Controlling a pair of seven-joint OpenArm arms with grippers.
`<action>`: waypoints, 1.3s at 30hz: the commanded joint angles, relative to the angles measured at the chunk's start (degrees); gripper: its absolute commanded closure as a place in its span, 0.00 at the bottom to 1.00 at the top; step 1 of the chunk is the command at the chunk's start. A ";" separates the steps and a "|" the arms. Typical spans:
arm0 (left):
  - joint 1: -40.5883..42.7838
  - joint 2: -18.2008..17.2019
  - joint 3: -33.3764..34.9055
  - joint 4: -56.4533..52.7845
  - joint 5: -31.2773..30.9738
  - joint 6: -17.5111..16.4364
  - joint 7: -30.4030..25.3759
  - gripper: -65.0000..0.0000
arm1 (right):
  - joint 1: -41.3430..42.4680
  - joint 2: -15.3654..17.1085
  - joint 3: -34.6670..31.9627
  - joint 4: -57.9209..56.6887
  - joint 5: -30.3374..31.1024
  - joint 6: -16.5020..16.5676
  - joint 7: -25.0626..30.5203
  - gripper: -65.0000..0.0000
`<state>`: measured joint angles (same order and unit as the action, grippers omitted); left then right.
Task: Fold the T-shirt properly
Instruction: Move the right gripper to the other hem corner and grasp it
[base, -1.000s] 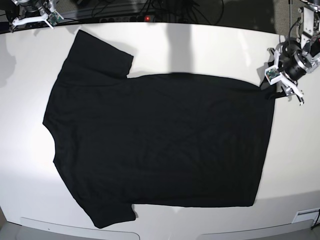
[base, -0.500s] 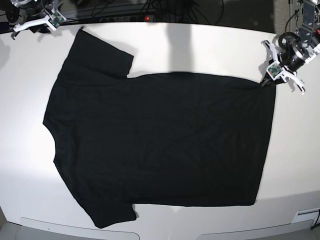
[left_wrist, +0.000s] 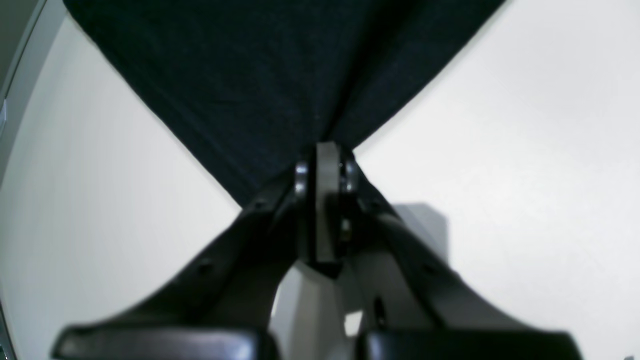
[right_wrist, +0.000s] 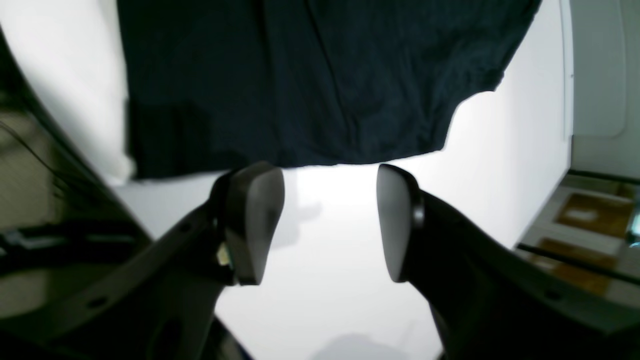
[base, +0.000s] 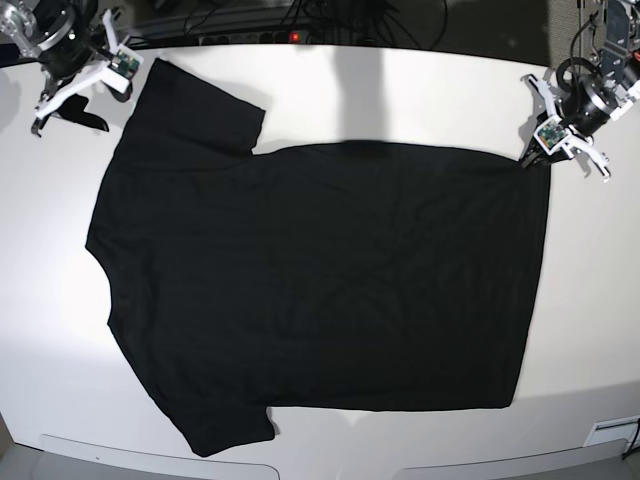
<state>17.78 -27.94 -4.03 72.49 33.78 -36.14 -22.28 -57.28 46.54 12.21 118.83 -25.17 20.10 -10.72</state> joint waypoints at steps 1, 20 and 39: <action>1.29 -0.50 0.44 -0.83 4.48 -3.86 6.38 1.00 | -0.33 1.29 0.46 -0.85 -1.14 -0.48 1.18 0.49; 1.27 -0.48 0.44 -0.81 4.48 -3.86 6.38 1.00 | 24.35 4.72 -25.16 -24.02 -9.60 -0.59 2.73 0.49; 1.29 -0.50 0.44 -0.81 4.48 -3.86 6.38 1.00 | 33.77 3.45 -39.23 -25.11 -6.99 1.55 -6.01 0.90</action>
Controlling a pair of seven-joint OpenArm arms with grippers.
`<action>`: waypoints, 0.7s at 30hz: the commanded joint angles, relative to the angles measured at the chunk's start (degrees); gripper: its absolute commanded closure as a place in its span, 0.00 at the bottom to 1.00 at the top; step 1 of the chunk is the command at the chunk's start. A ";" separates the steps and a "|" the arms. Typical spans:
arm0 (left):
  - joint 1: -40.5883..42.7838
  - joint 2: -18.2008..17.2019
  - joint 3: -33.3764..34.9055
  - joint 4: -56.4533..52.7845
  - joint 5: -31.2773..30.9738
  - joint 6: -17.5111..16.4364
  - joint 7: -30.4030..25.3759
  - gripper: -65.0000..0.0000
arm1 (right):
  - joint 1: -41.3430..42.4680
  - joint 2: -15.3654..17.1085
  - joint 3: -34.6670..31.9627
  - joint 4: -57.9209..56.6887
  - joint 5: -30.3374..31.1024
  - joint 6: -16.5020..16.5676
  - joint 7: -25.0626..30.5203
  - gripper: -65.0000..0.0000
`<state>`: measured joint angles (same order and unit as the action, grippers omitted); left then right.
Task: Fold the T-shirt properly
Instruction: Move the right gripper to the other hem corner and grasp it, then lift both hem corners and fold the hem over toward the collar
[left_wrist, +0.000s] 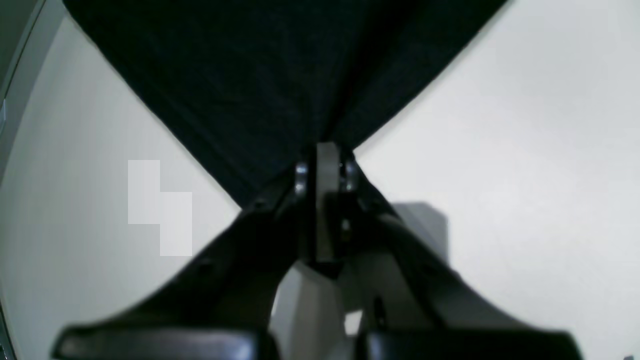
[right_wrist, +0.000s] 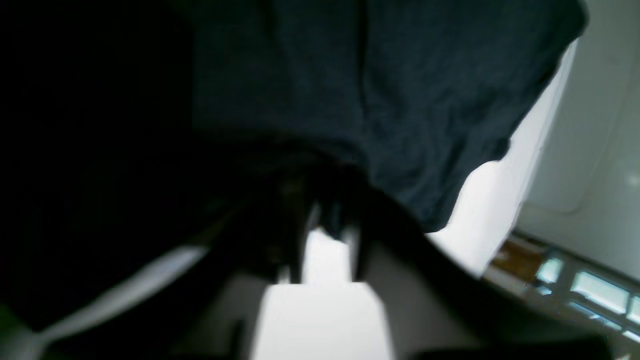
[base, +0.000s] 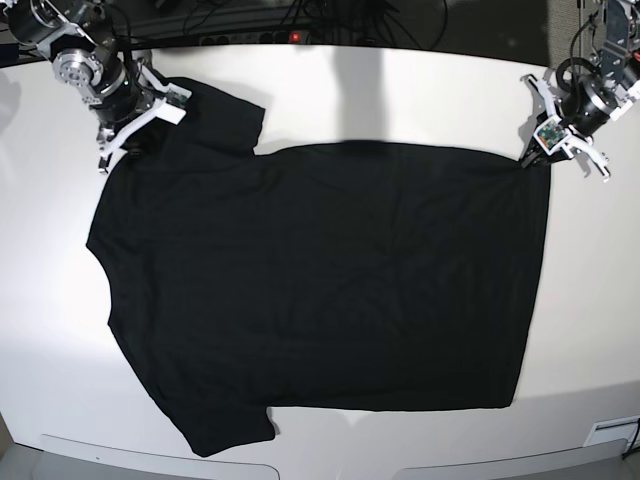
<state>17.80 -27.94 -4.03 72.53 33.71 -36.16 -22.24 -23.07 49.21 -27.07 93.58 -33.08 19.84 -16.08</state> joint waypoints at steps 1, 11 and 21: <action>1.27 -0.50 0.44 -0.85 4.52 -3.84 6.34 1.00 | -0.44 0.79 0.04 0.13 0.94 1.79 -1.46 0.98; 4.79 -0.70 0.33 1.77 -13.33 -3.84 17.62 1.00 | -2.34 1.29 0.90 2.16 8.31 -8.50 -2.60 1.00; 20.24 -0.96 -7.89 19.93 -24.17 -3.84 20.59 1.00 | -22.45 1.25 15.26 13.31 12.68 -10.01 -0.35 1.00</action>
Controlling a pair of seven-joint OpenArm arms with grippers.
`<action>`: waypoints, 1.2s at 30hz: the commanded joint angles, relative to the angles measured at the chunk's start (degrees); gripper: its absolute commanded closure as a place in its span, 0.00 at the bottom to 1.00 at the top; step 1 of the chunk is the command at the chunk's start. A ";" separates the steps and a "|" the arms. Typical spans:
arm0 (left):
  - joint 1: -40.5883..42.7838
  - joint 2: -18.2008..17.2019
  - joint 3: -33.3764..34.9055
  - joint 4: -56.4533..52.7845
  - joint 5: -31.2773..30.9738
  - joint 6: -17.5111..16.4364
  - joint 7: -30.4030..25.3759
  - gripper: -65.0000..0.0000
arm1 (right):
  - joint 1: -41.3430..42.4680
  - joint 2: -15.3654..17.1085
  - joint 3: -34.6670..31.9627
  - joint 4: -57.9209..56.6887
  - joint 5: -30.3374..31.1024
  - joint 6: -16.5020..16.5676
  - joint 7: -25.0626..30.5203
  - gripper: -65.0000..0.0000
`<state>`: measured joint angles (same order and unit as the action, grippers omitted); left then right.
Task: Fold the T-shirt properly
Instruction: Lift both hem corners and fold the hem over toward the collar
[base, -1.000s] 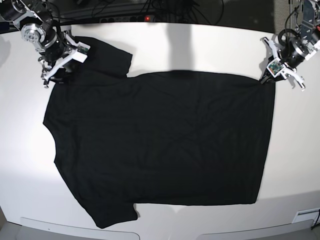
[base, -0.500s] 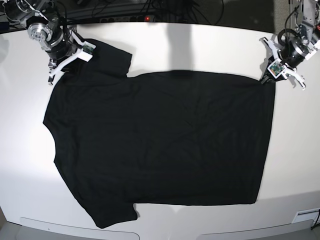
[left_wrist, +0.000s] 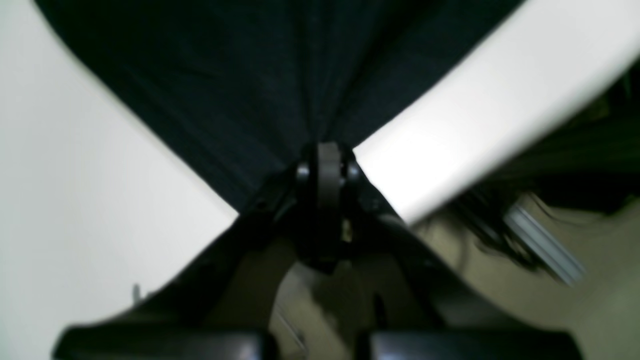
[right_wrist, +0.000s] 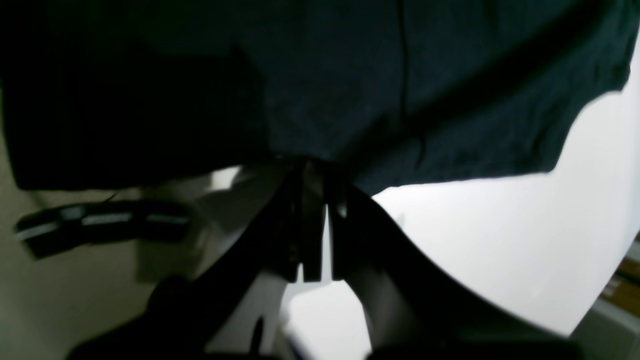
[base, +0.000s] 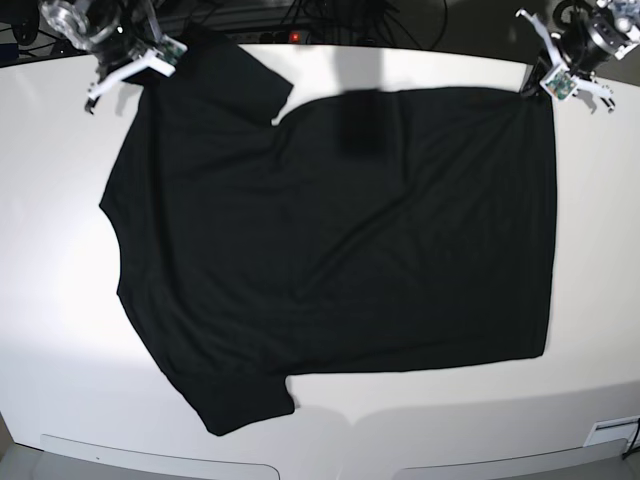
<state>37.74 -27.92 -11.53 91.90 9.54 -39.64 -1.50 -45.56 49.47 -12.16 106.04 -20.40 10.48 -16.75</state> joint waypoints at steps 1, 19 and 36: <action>1.40 -0.98 -1.68 1.99 -0.52 -0.36 -0.20 1.00 | -2.27 0.98 1.97 1.62 0.02 -0.68 0.68 1.00; 0.87 -0.20 -7.93 7.96 -2.56 0.70 0.92 1.00 | -6.12 0.52 13.70 9.79 7.39 -3.50 2.38 1.00; -20.20 8.04 -6.03 5.09 2.54 1.05 10.88 1.00 | 16.44 -2.64 13.60 -4.31 17.77 5.49 8.94 1.00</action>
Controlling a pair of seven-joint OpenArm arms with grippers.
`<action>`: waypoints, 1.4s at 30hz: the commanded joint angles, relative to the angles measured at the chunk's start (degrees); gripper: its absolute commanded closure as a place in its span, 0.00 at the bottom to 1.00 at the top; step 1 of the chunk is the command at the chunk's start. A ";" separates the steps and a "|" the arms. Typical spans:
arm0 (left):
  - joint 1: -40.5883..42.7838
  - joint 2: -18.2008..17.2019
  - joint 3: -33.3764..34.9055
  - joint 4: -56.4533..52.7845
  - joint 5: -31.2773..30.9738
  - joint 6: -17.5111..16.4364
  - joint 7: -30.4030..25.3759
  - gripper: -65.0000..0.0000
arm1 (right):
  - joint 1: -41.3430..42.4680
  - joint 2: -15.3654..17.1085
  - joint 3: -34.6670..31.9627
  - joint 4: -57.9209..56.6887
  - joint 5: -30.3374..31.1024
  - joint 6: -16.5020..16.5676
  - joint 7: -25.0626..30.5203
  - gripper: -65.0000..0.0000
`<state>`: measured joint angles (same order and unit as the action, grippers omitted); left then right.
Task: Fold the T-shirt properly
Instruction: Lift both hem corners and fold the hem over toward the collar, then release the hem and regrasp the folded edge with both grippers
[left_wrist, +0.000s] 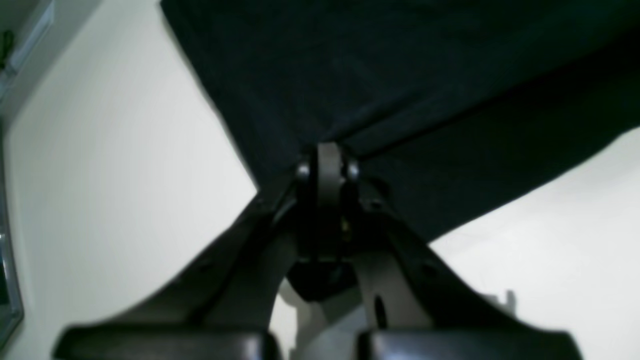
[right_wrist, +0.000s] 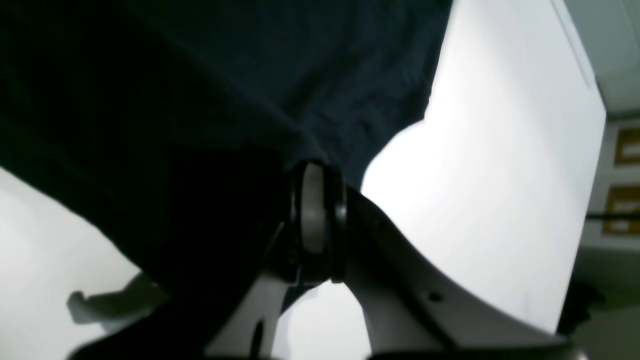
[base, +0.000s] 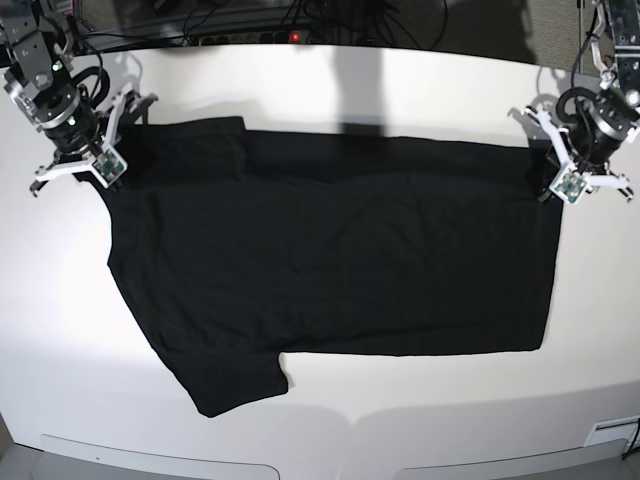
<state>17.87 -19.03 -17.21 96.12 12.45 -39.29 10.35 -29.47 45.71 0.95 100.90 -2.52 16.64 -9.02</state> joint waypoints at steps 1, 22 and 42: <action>-1.25 -0.87 0.24 -0.28 -0.50 0.70 -0.96 1.00 | 1.20 1.11 0.46 -0.17 0.20 -0.26 1.36 1.00; -13.77 -1.05 5.01 -17.03 3.15 0.70 -1.84 1.00 | 16.76 -2.71 0.42 -18.40 2.47 10.03 4.33 1.00; -14.27 -5.60 5.01 -17.03 2.10 0.74 -5.22 1.00 | 23.87 -6.21 0.42 -22.62 1.01 14.64 3.58 1.00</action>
<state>4.45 -23.51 -11.88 78.24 15.35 -39.40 6.02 -6.52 38.09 0.67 77.65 -1.54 32.03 -6.04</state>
